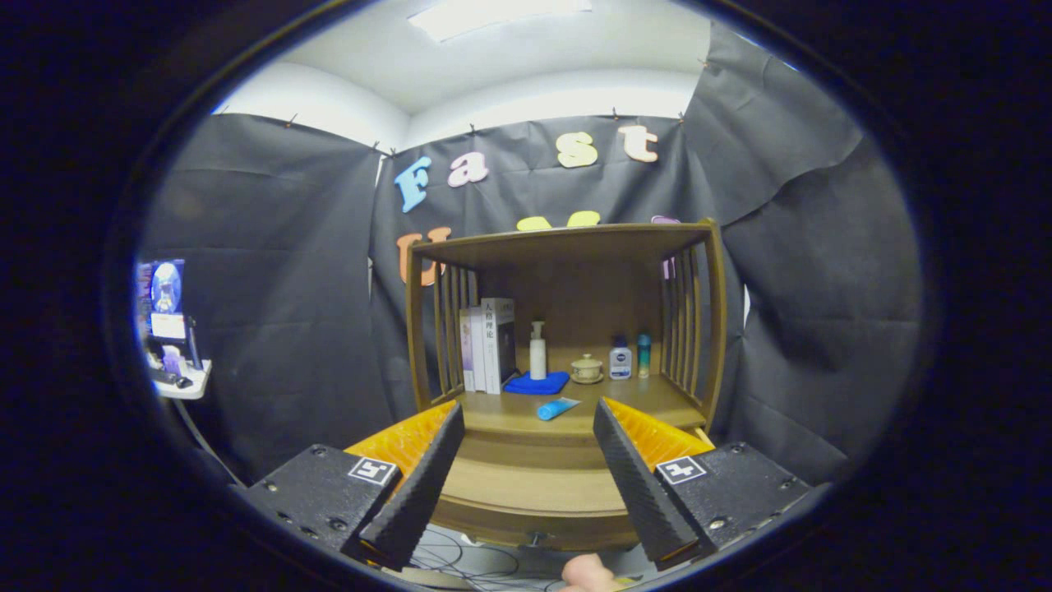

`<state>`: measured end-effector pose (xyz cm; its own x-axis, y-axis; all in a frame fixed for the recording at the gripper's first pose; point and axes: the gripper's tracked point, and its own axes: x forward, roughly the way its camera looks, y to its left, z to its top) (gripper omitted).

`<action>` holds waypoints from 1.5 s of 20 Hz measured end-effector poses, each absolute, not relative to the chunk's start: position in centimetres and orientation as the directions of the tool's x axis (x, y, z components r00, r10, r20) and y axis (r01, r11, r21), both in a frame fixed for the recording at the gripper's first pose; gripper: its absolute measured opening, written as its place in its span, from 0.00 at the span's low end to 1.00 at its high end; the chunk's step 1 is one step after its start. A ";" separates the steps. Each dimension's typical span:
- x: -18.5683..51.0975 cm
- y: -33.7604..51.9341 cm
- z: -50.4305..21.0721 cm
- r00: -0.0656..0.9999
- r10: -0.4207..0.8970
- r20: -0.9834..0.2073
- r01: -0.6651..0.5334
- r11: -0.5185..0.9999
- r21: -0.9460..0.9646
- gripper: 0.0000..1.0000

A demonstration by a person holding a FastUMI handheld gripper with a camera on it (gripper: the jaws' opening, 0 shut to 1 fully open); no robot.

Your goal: Pull open the drawer, take out the items inside it, and place them on the countertop above the cabinet.

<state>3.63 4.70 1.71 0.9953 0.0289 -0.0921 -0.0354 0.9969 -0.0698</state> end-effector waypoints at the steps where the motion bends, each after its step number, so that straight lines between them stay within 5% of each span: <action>1: 3.5 4.7 1.6 0.996 0.032 -0.079 -0.038 0.996 -0.085 1.00; 20: 2.2 5.2 -1.2 0.997 0.077 0.028 -0.073 0.992 -0.099 0.99; 30: 4.3 3.5 -13.0 0.992 0.025 -0.126 -0.037 0.995 -0.097 1.00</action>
